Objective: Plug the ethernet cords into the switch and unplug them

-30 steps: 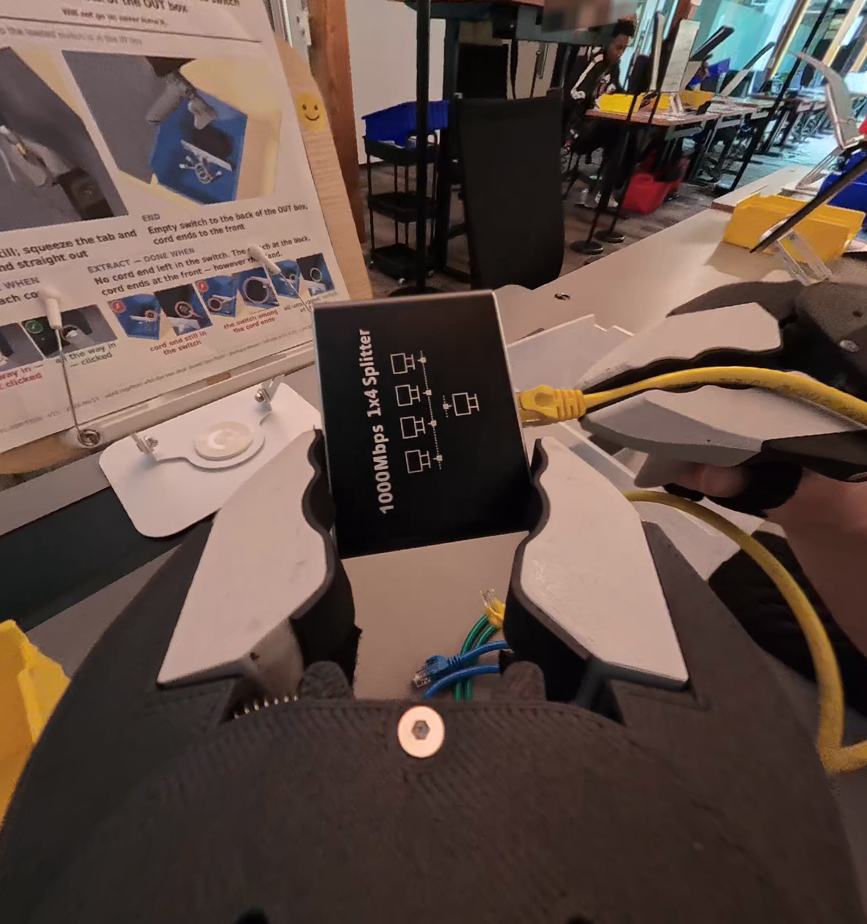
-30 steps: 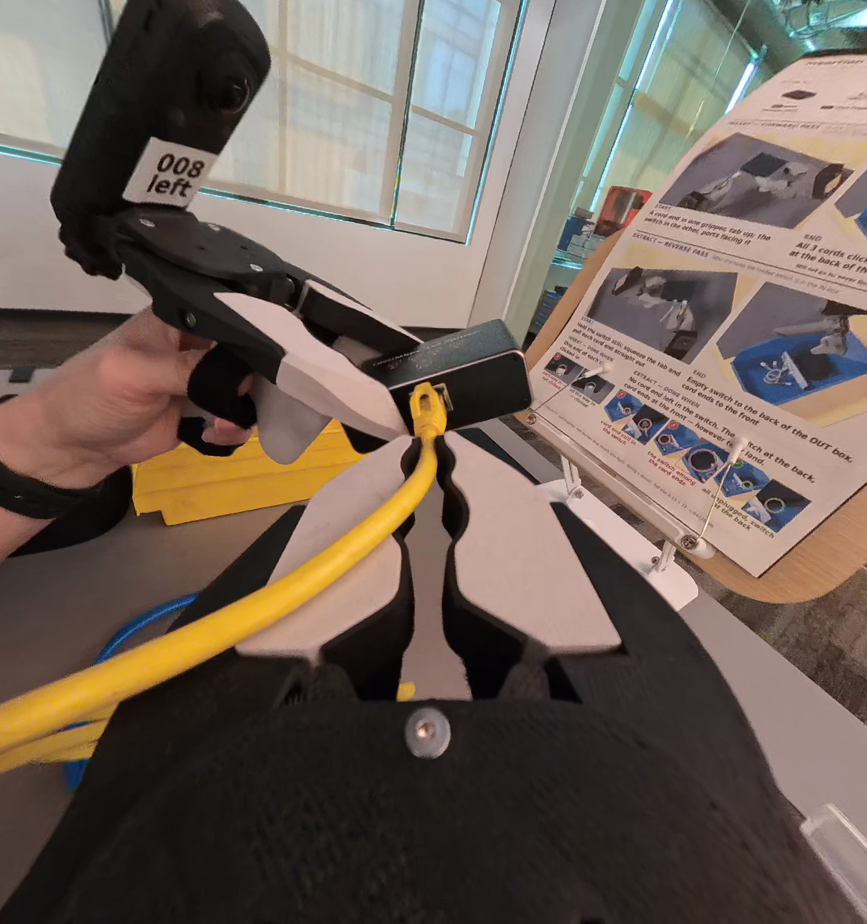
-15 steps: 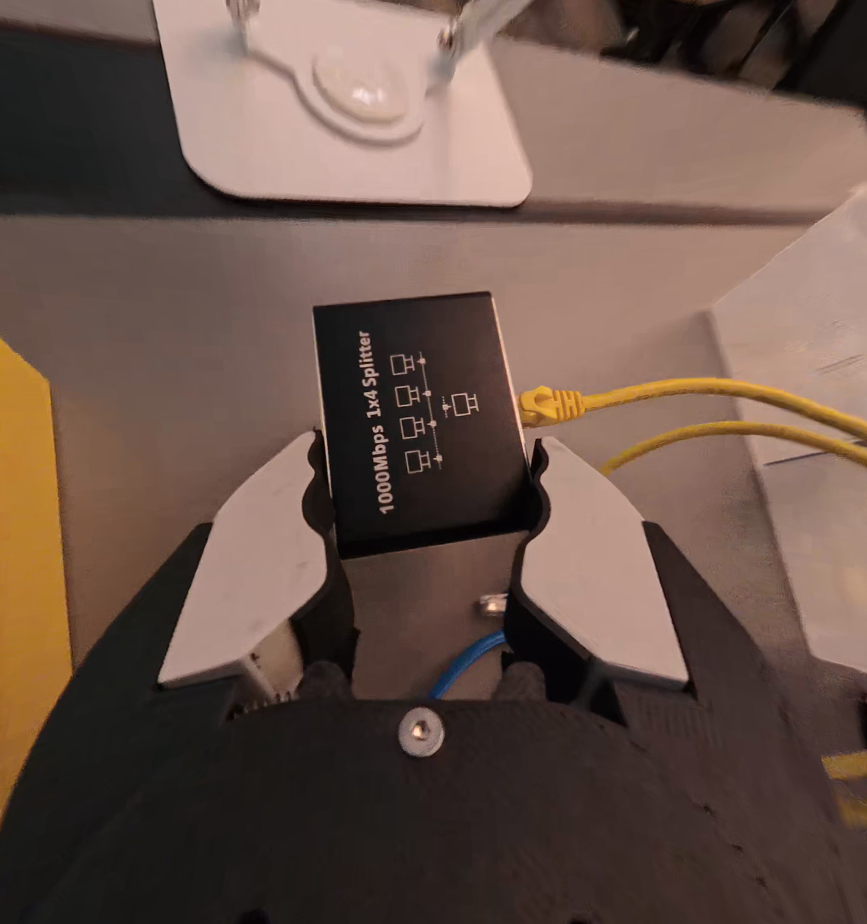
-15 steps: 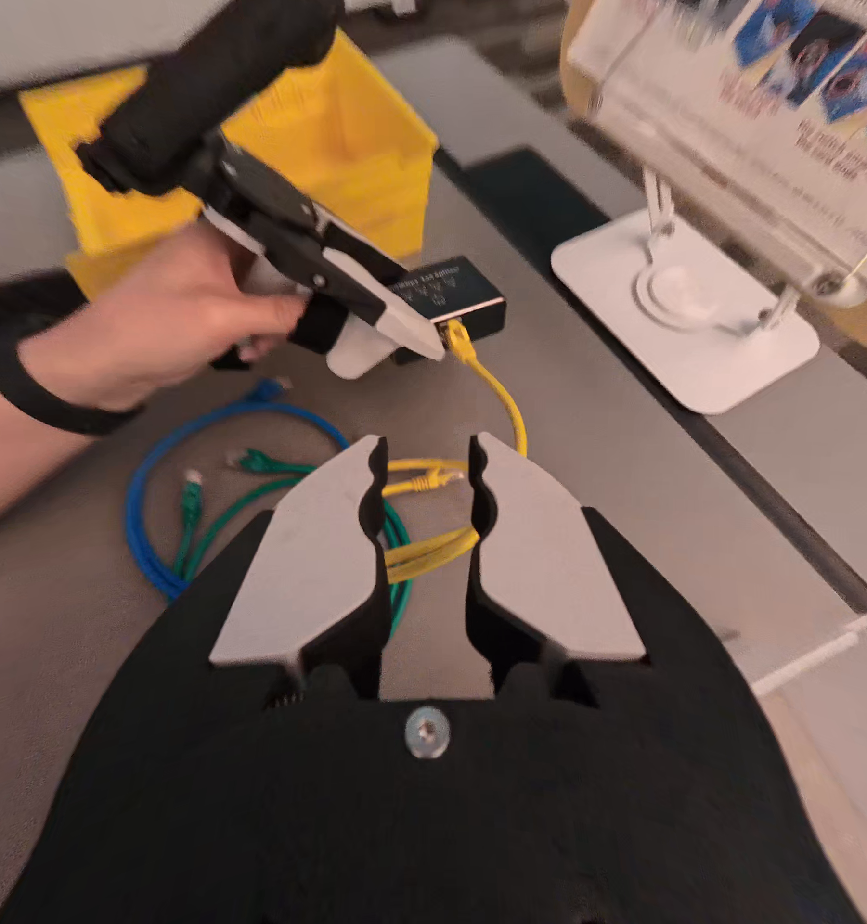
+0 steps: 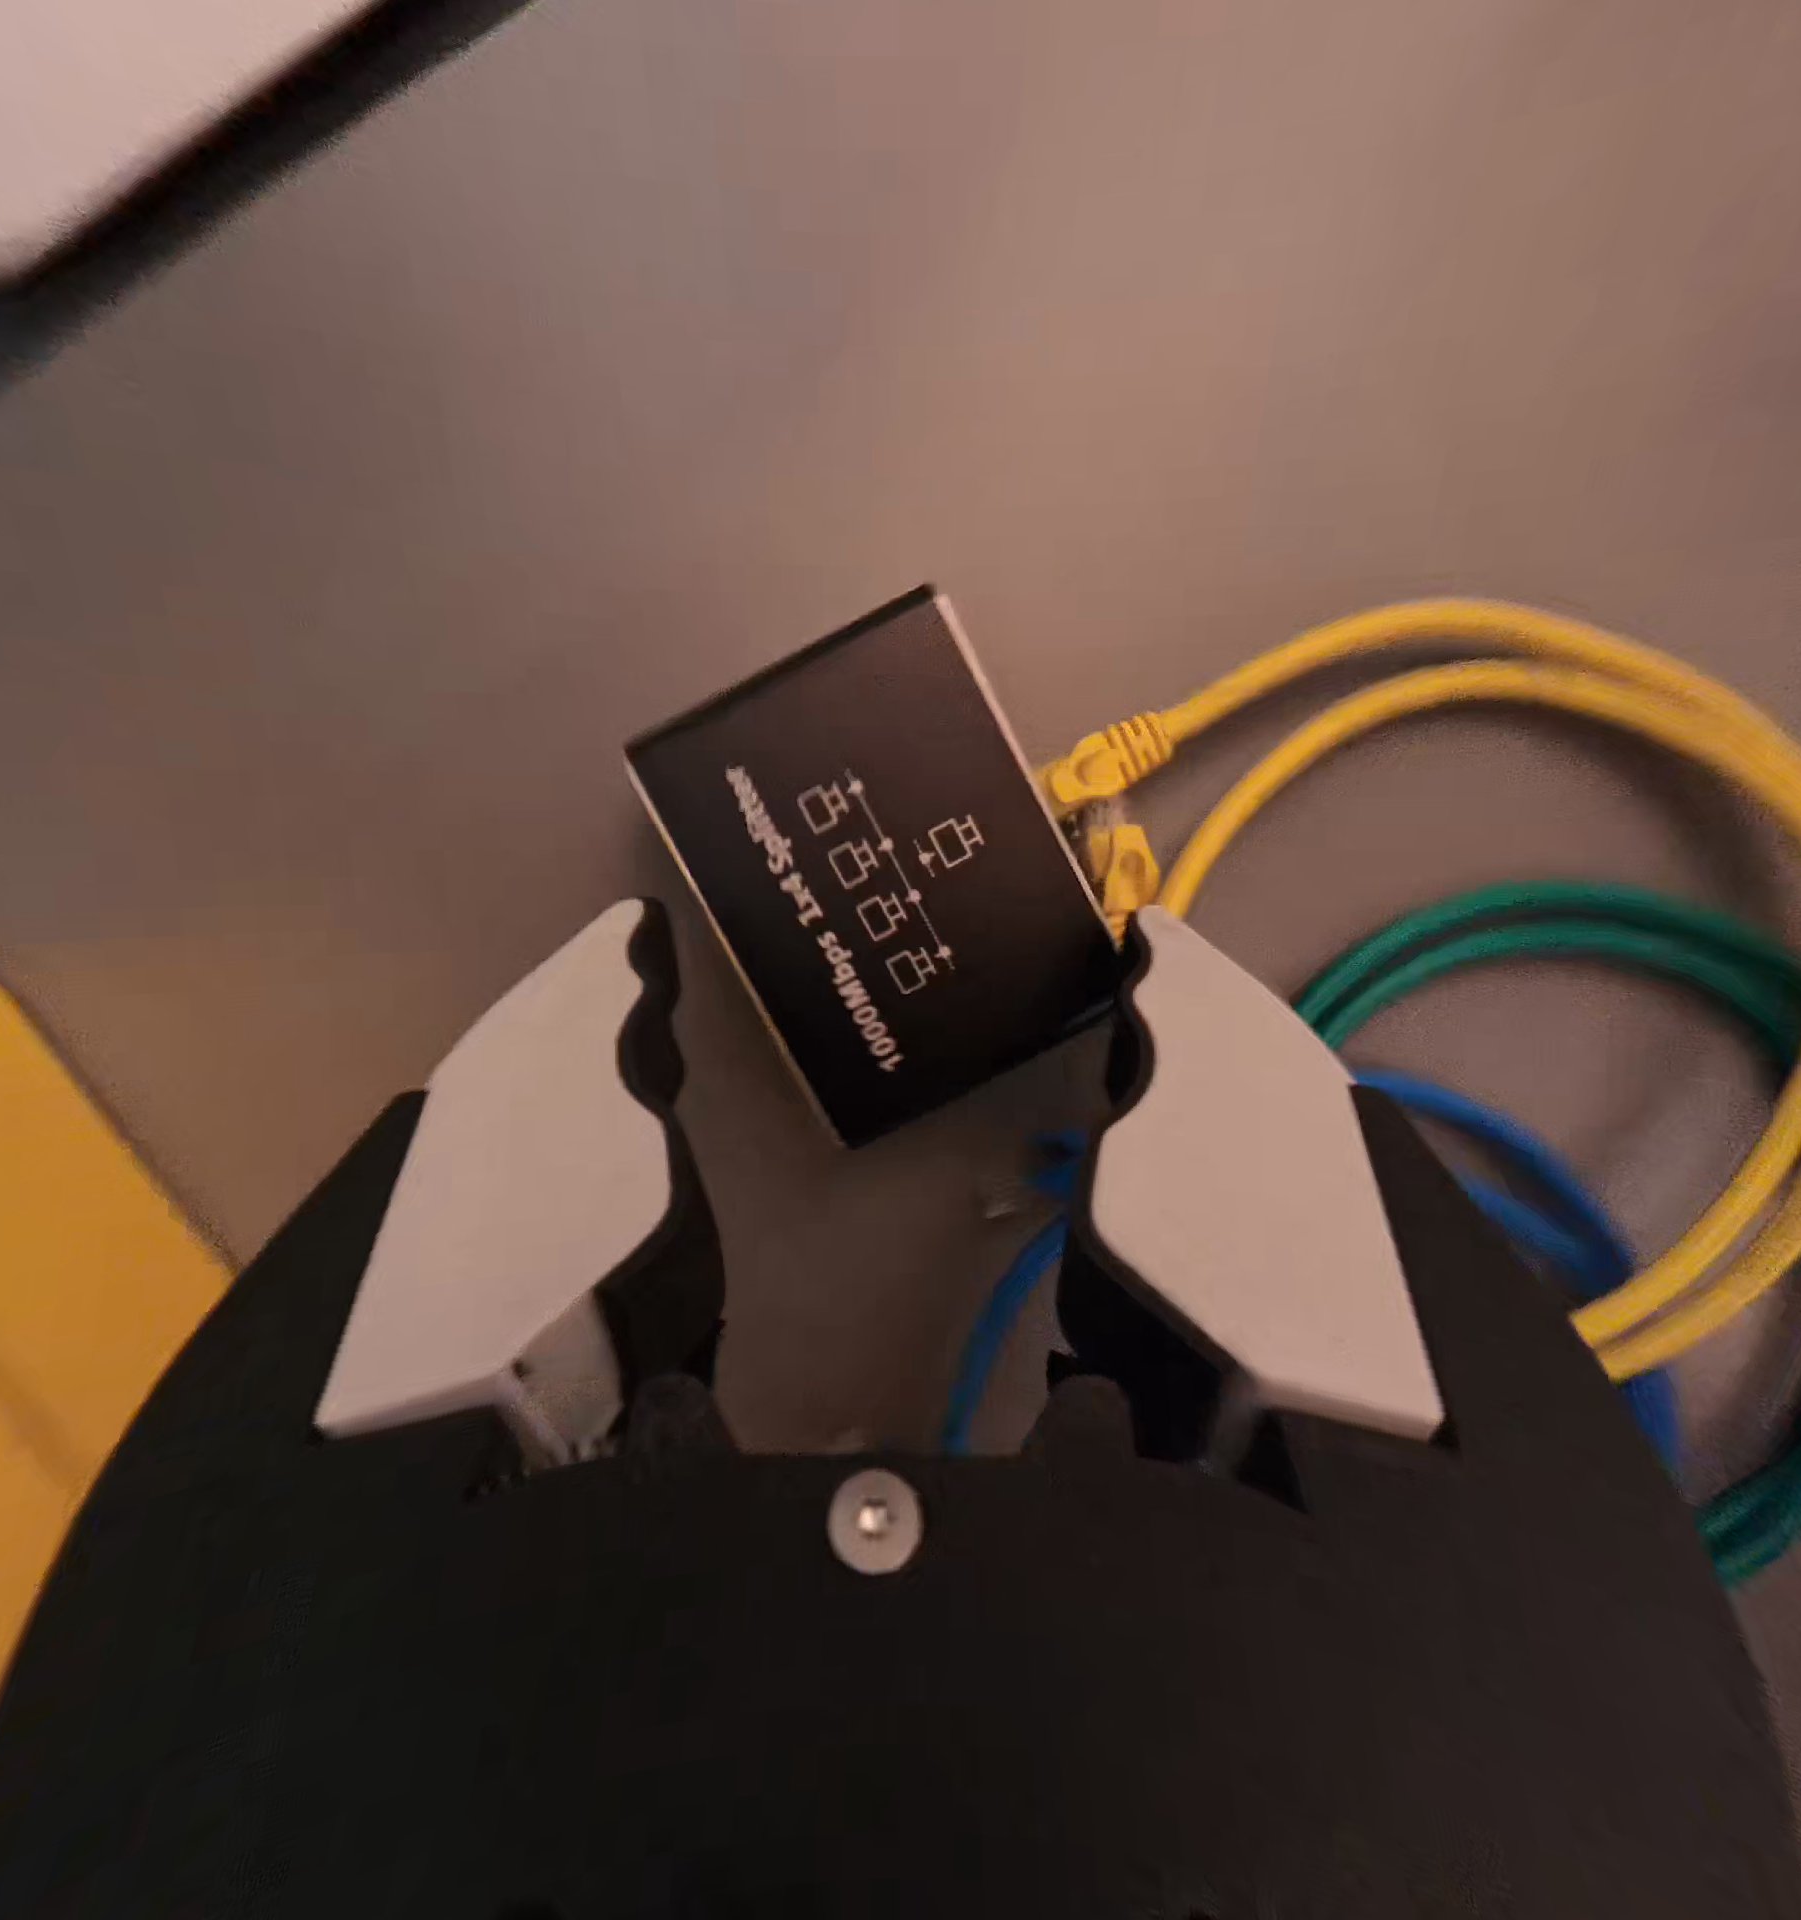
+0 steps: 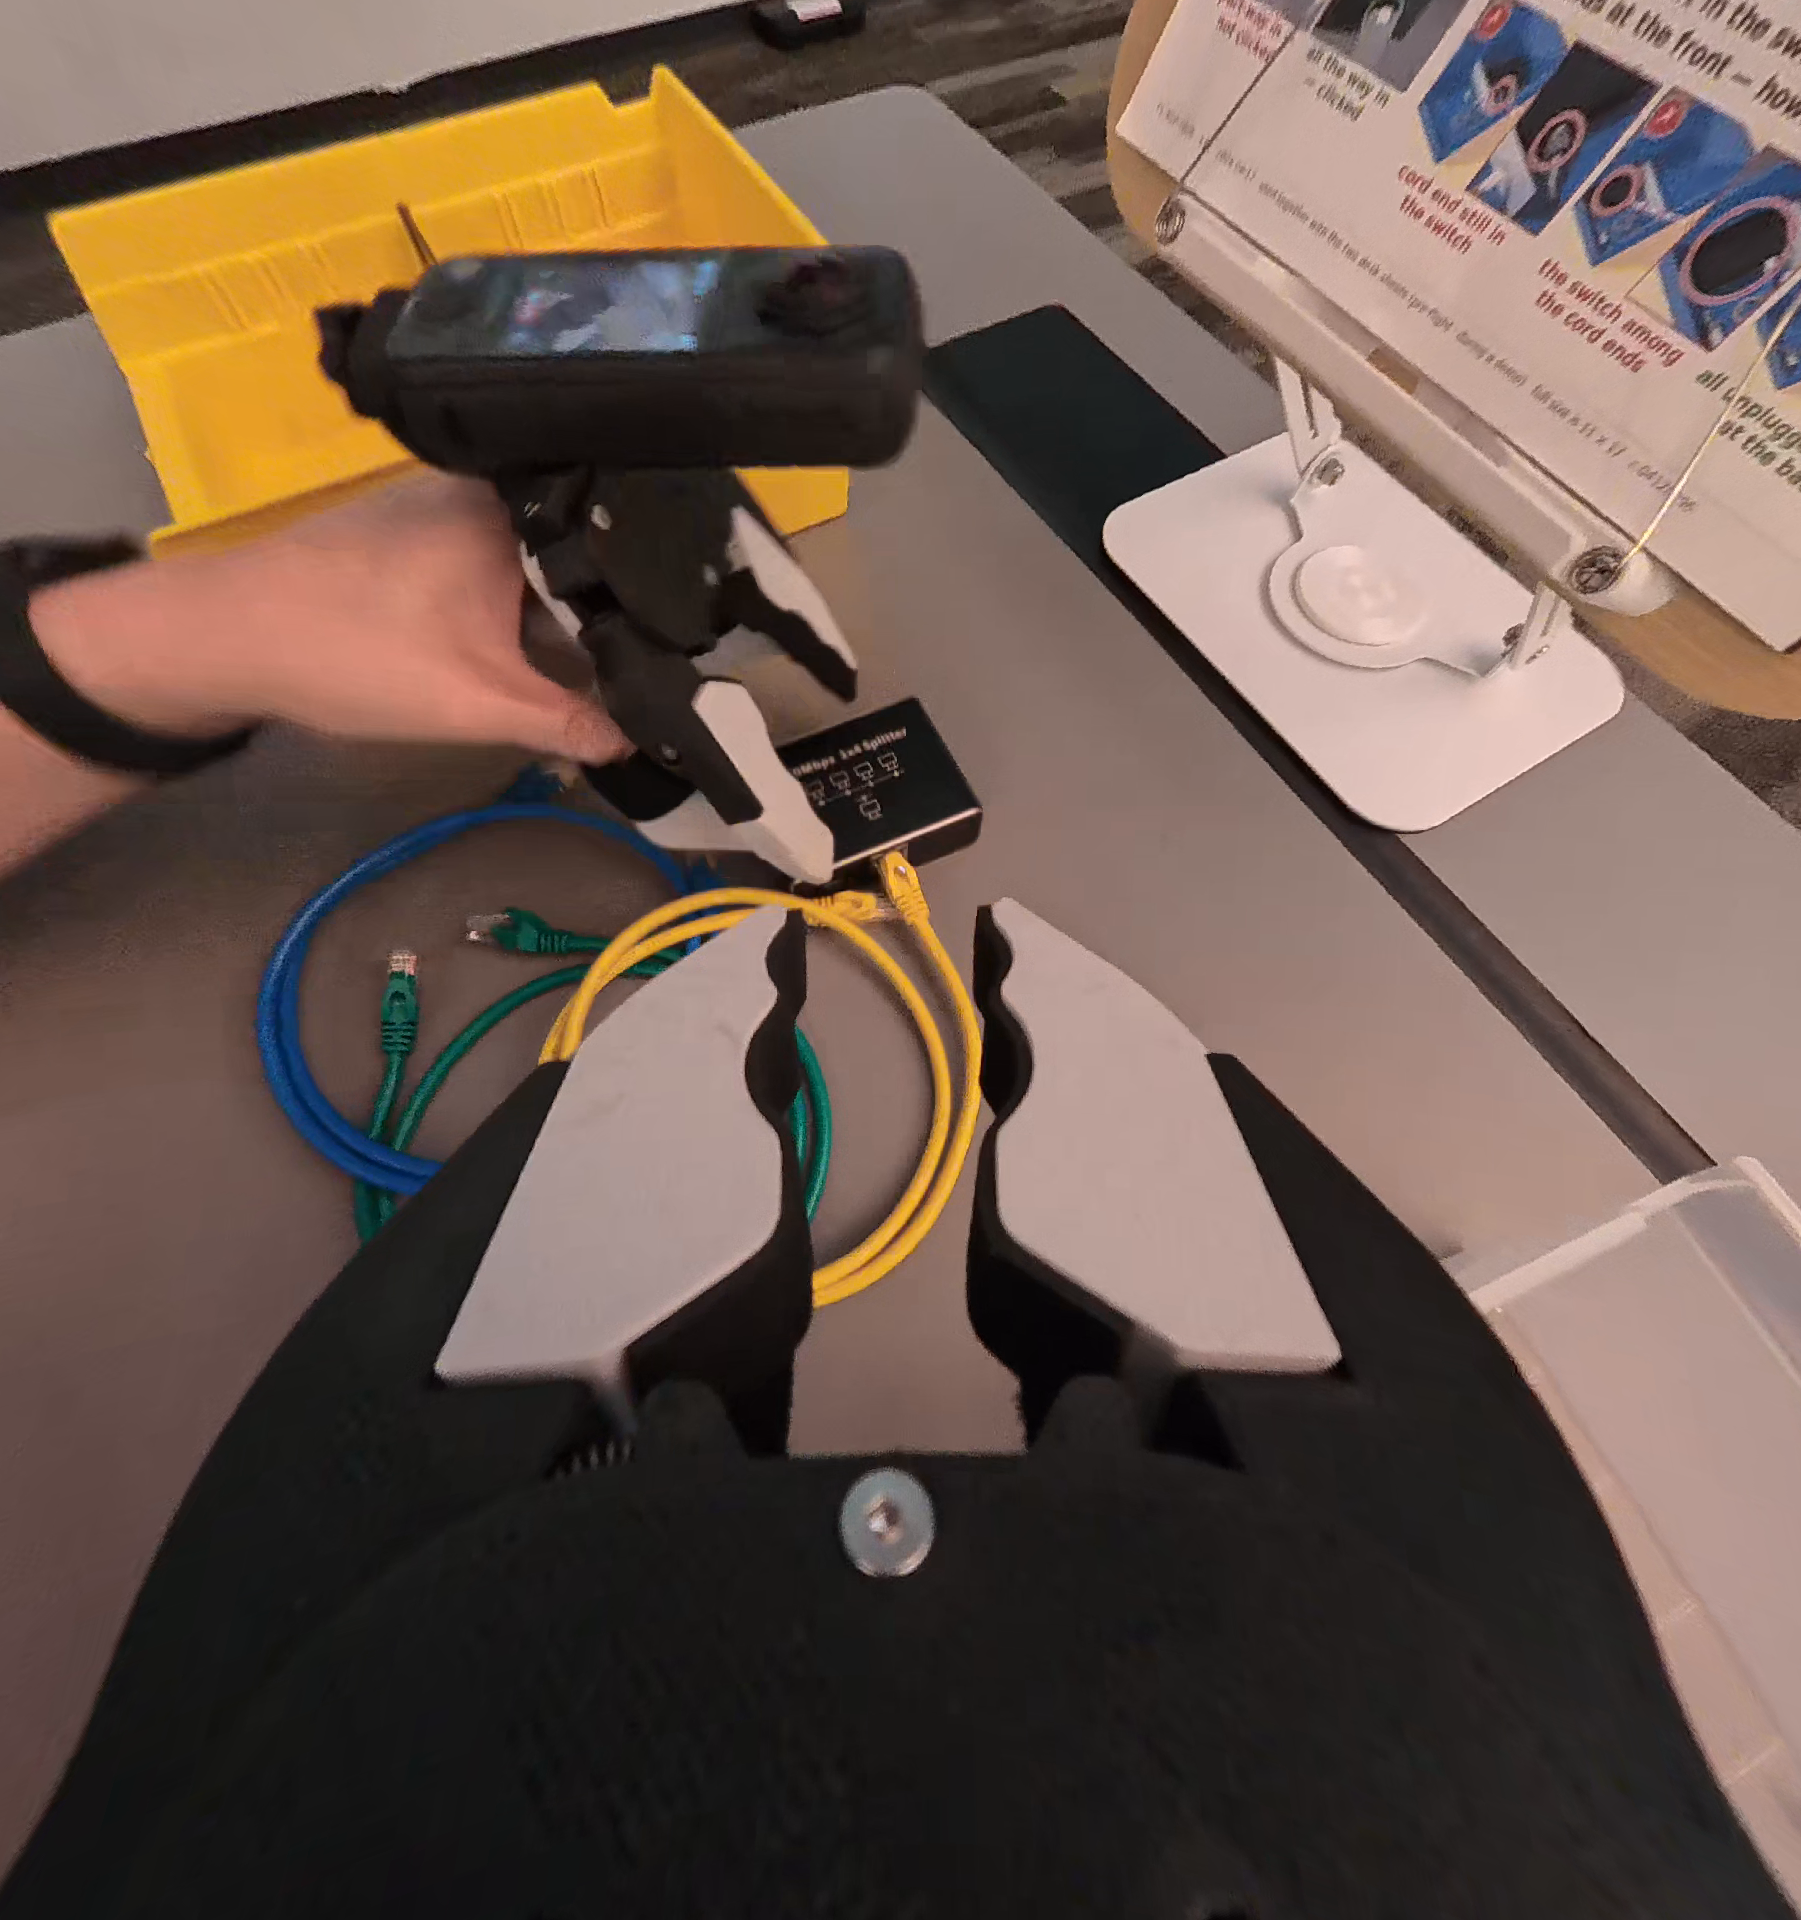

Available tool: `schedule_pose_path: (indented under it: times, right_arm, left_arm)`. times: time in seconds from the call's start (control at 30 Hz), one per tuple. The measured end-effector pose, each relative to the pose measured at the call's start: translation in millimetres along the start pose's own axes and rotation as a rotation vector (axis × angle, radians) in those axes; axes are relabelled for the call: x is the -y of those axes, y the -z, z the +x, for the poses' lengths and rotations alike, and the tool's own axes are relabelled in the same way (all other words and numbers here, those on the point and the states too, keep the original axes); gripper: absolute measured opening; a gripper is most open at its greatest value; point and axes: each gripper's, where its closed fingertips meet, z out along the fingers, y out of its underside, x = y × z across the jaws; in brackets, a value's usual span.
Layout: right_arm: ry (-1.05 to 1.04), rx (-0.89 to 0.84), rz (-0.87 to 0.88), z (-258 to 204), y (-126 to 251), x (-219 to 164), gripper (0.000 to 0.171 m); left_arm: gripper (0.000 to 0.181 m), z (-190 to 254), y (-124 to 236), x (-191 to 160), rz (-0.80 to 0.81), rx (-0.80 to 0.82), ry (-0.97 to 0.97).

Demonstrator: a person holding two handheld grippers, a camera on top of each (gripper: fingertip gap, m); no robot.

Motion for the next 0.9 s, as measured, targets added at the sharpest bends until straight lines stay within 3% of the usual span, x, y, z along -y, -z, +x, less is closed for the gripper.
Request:
schedule_pose_path:
  times: [0.13, 0.2, 0.4, 0.57, 0.7, 0.8, 0.9]
  right_arm:
    - [0.003, 0.0, 0.045, 5, 14, 7, 0.032]
    - [-0.01, 0.008, 0.067, 6, 21, 9, 0.031]
    - [-0.022, -0.01, 0.115, 14, 40, 15, 0.031]
    - [-0.011, 0.001, 0.113, 13, 41, 15, 0.031]
    - [-0.005, 0.009, 0.11, 10, 42, 15, 0.031]
    - [0.003, 0.022, 0.118, 3, 41, 19, 0.03]
    - [0.034, 0.04, 0.109, -9, 39, 21, 0.03]
  left_arm:
    - [0.1, 2, 9, 7, -0.178, -0.032, -0.623]
    - [0.114, 0, 6, 1, -0.258, -0.068, -0.817]
    - [0.117, -13, -24, -10, -0.411, -0.151, -0.898]
    - [0.106, -13, -31, -16, -0.468, -0.163, -0.709]
    - [0.105, -21, -22, -33, -0.496, -0.063, -0.295]
    - [0.105, -27, -13, -49, -0.422, 0.022, 0.085]
    - [0.106, -27, -6, -63, -0.374, 0.067, 0.213]
